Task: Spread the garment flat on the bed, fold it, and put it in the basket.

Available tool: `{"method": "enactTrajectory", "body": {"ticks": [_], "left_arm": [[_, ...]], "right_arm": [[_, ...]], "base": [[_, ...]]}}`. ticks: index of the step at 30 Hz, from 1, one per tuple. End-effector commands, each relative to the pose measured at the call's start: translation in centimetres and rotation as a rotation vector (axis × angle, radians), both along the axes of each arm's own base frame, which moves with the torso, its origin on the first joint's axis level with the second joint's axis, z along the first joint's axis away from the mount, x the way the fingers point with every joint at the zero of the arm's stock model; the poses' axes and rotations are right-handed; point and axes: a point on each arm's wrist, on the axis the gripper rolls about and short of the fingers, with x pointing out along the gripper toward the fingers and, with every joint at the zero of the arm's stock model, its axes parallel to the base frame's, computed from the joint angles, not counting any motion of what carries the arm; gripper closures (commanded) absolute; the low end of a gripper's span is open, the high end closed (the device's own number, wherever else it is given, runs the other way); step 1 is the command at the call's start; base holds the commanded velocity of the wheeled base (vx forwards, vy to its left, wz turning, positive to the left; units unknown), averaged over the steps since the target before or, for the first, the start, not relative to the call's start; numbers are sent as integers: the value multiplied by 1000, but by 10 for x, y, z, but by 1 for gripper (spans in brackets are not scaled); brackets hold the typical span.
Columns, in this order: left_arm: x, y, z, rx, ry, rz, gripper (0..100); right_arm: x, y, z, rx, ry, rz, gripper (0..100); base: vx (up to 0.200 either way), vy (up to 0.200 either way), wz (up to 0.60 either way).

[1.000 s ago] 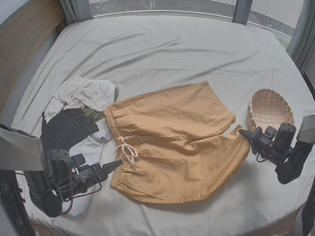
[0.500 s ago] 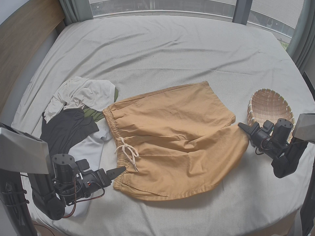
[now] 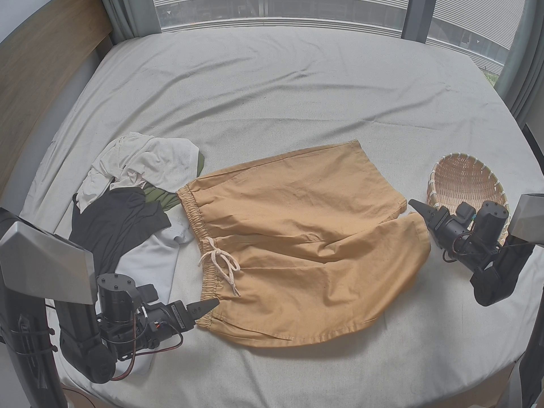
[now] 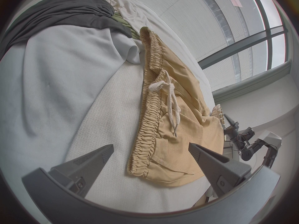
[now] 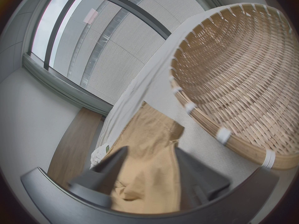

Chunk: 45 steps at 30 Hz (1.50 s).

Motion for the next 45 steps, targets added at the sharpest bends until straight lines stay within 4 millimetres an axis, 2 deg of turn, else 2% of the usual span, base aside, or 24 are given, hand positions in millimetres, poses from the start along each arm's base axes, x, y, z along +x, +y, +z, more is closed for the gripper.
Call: {"method": "enactTrajectory", "body": {"ticks": [1, 5, 14, 23, 33, 34, 38, 43, 44, 45], "left_arm": [[-1, 0, -2, 2, 8, 0, 0], [0, 0, -2, 1, 8, -3, 0], [0, -3, -7, 5, 24, -11, 0], [-1, -17, -7, -7, 18, -60, 0], [6, -17, -17, 0, 30, -44, 0], [7, -16, -17, 1, 30, -38, 100], [9, -13, -19, 4, 32, -23, 100], [10, -4, -16, 18, 24, 27, 100], [10, -4, -16, 18, 24, 27, 100], [11, -1, -13, 21, 11, 51, 100]], "right_arm": [[-22, 12, 42, 6, -112, 42, 0], [-38, 19, 59, 9, -152, 68, 0], [-62, 14, 72, 10, -174, 55, 0], [-76, 14, 61, -37, -135, 57, 0], [-83, 12, 55, -44, -105, 55, 0], [-84, 12, 55, -44, -102, 53, 0], [-87, 9, 47, -64, -70, 45, 0], [-96, 4, 12, -169, 57, 46, 0], [-96, 4, 12, -169, 57, 46, 0], [-98, 1, -1, -205, 107, 43, 0]], "base": [[0, 0, 0], [0, 0, 0], [0, 0, 0], [0, 0, 0], [0, 0, 0], [0, 0, 0], [0, 0, 0], [0, 0, 0], [0, 0, 0], [0, 0, 0]]}}
